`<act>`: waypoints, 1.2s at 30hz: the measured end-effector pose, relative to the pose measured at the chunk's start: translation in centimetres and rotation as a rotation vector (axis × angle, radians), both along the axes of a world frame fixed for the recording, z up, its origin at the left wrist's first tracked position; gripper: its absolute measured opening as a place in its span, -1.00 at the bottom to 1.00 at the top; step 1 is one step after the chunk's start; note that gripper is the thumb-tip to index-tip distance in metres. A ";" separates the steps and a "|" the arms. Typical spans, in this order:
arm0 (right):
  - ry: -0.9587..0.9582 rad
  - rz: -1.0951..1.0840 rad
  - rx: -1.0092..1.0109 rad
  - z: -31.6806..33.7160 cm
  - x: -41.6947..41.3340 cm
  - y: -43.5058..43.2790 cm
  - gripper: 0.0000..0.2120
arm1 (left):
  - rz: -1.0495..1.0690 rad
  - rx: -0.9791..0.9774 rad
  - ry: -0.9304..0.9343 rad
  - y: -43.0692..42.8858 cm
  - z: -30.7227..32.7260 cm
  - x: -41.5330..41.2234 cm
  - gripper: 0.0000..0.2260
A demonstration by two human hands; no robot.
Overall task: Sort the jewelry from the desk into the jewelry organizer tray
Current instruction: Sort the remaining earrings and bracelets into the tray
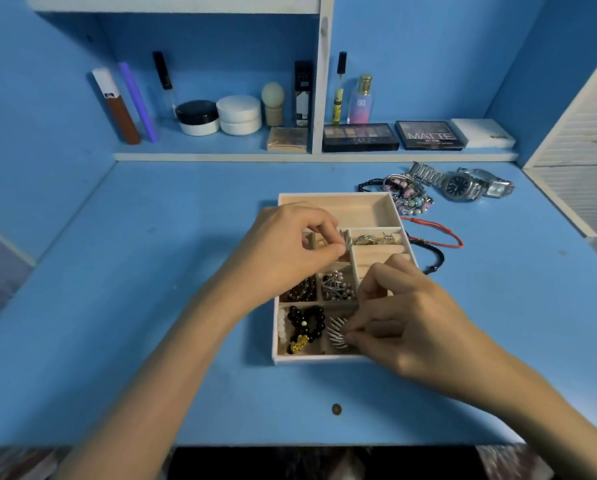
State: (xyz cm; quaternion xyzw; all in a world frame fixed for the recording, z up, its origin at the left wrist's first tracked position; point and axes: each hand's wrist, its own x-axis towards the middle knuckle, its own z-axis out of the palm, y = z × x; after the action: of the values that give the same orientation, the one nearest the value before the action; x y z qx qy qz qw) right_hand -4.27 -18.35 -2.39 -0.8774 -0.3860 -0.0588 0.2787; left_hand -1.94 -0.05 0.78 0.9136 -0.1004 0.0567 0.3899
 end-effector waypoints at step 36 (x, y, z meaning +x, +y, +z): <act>0.363 -0.209 0.429 1.2 2.2 -2.8 -0.87 | -0.374 0.292 0.194 0.5 -0.5 -2.3 -0.76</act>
State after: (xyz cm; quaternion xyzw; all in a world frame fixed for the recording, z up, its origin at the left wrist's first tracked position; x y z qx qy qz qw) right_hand -2.10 -21.11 -1.17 -0.8296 -0.2159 -0.0096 0.5148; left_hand -4.24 0.48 0.27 0.9270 -0.2368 -0.1195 0.2653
